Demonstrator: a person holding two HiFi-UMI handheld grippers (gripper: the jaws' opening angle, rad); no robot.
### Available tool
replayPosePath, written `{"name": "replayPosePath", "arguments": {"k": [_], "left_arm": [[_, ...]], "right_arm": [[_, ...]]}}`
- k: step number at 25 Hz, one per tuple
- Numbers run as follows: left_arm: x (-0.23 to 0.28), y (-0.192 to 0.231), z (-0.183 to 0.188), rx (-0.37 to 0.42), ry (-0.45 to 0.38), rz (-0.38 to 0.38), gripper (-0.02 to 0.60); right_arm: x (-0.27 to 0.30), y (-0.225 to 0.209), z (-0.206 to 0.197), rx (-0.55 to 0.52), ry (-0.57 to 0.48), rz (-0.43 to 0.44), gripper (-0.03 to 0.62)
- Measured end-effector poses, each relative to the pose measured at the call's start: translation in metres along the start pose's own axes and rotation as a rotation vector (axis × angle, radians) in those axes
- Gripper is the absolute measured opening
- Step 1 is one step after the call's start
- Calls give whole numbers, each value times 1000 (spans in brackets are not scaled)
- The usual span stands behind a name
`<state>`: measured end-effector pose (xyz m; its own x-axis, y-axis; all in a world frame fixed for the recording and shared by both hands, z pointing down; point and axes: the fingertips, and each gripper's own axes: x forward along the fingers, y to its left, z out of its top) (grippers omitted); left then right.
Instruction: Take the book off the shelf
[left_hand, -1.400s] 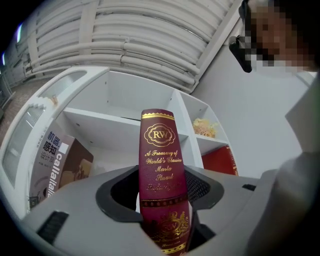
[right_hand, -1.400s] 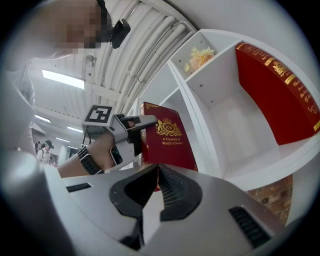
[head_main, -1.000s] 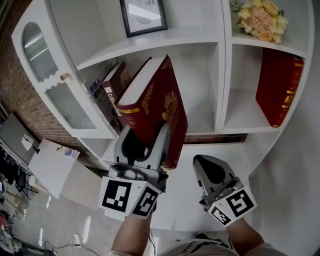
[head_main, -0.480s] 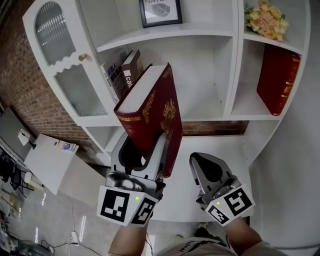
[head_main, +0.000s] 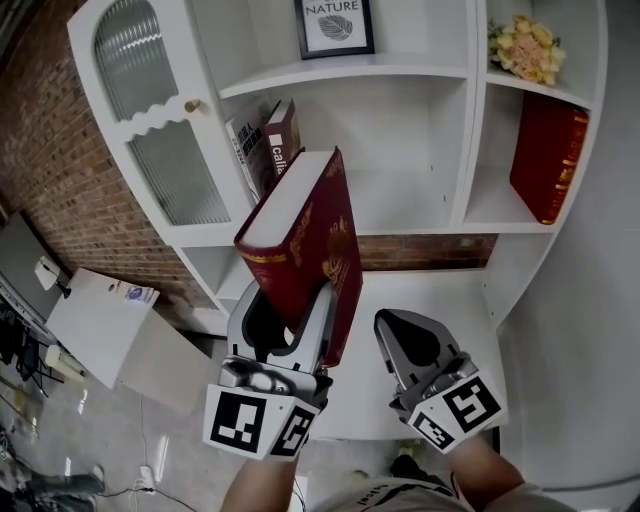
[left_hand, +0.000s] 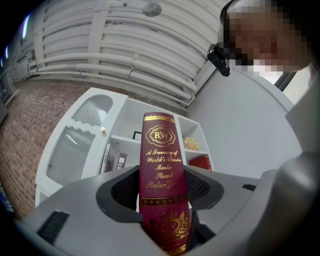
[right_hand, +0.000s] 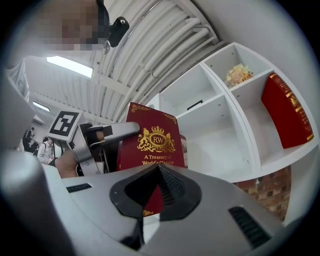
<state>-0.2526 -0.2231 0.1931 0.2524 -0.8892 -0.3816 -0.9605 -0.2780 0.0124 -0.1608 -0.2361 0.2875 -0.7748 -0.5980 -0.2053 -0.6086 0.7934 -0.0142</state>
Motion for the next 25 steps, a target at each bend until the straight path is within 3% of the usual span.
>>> {"name": "replayPosePath", "arguments": {"k": [25], "left_arm": [[-35,-8,14,-13,-25,4,256]], "right_arm": [[-19,29,6,-10,-10,-23,17]]}}
